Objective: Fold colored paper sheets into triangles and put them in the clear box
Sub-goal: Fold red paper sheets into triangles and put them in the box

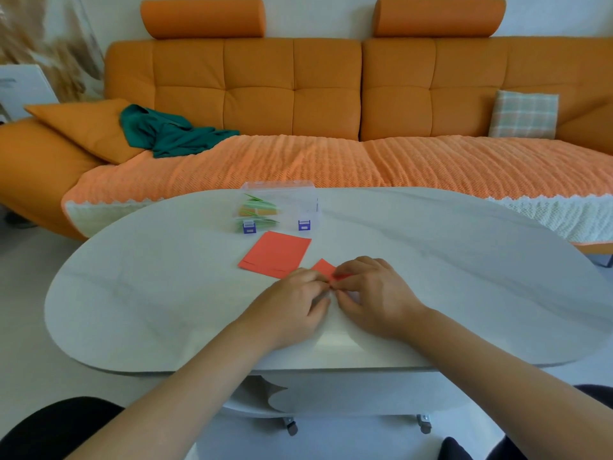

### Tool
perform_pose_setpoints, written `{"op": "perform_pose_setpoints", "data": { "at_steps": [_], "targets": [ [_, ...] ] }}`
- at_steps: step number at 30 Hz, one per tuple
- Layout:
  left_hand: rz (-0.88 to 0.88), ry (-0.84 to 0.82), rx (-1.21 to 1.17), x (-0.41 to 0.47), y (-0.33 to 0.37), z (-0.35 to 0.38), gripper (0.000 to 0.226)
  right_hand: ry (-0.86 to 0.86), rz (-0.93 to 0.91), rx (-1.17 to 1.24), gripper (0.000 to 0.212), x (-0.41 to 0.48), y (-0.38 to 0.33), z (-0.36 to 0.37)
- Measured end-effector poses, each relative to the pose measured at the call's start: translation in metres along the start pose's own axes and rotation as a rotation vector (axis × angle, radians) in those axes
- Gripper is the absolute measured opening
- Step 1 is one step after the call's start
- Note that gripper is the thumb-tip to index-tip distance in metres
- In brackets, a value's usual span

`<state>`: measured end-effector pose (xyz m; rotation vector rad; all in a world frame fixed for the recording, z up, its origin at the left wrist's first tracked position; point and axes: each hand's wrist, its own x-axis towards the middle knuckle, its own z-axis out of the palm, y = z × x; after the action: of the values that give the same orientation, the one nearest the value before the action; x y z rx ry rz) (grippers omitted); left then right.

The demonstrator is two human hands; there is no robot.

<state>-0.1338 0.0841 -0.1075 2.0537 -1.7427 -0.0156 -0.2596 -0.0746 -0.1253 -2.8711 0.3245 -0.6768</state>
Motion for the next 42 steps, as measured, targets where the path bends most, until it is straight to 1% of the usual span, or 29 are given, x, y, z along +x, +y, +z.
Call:
{"op": "perform_pose_setpoints", "data": {
  "at_steps": [7,9,11,14,19,22,25,27,29,30,32,34,38,42],
  "targets": [
    [-0.029,-0.066,0.164,0.003,0.001,0.001,0.038,0.003,0.033,-0.053,0.037,-0.004,0.004,-0.007],
    [-0.025,-0.068,0.171,0.005,0.001,0.0,0.034,-0.008,0.059,-0.063,0.037,-0.005,0.008,-0.011],
    [-0.019,-0.061,0.163,0.006,0.002,0.001,0.03,-0.005,0.096,-0.077,0.03,-0.007,0.014,-0.015],
    [0.001,-0.051,0.166,0.009,0.005,-0.001,0.031,-0.029,0.153,-0.083,0.024,-0.01,0.018,-0.021],
    [0.004,-0.044,0.162,0.013,0.004,-0.003,0.024,-0.04,0.253,-0.103,0.026,-0.013,0.023,-0.029],
    [0.012,-0.032,0.152,0.014,0.004,-0.002,0.023,-0.039,0.272,-0.116,0.028,-0.016,0.029,-0.032],
    [0.021,-0.018,0.103,0.014,-0.002,0.002,0.021,-0.037,0.259,-0.17,0.031,-0.018,0.026,-0.03],
    [0.006,0.002,0.016,0.015,-0.008,0.005,0.019,-0.017,0.248,-0.159,0.027,-0.019,0.025,-0.03],
    [-0.009,0.045,-0.06,0.017,-0.014,0.007,0.017,-0.009,0.235,-0.077,0.02,-0.018,0.027,-0.035],
    [-0.018,0.057,-0.075,0.019,-0.016,0.007,0.017,-0.019,0.224,-0.022,0.02,-0.016,0.028,-0.037],
    [-0.031,0.046,-0.092,0.023,-0.019,0.005,0.019,-0.057,0.178,0.08,0.026,-0.01,0.025,-0.04],
    [-0.012,0.026,-0.114,0.028,-0.022,0.0,0.021,-0.096,0.098,0.129,0.027,-0.002,0.02,-0.038],
    [0.097,0.001,-0.077,0.035,-0.029,-0.005,0.021,-0.198,0.009,0.129,0.026,0.013,0.014,-0.033],
    [0.183,0.006,0.029,0.038,-0.035,-0.006,0.019,-0.218,-0.037,0.114,0.025,0.024,0.014,-0.032]
  ]
}}
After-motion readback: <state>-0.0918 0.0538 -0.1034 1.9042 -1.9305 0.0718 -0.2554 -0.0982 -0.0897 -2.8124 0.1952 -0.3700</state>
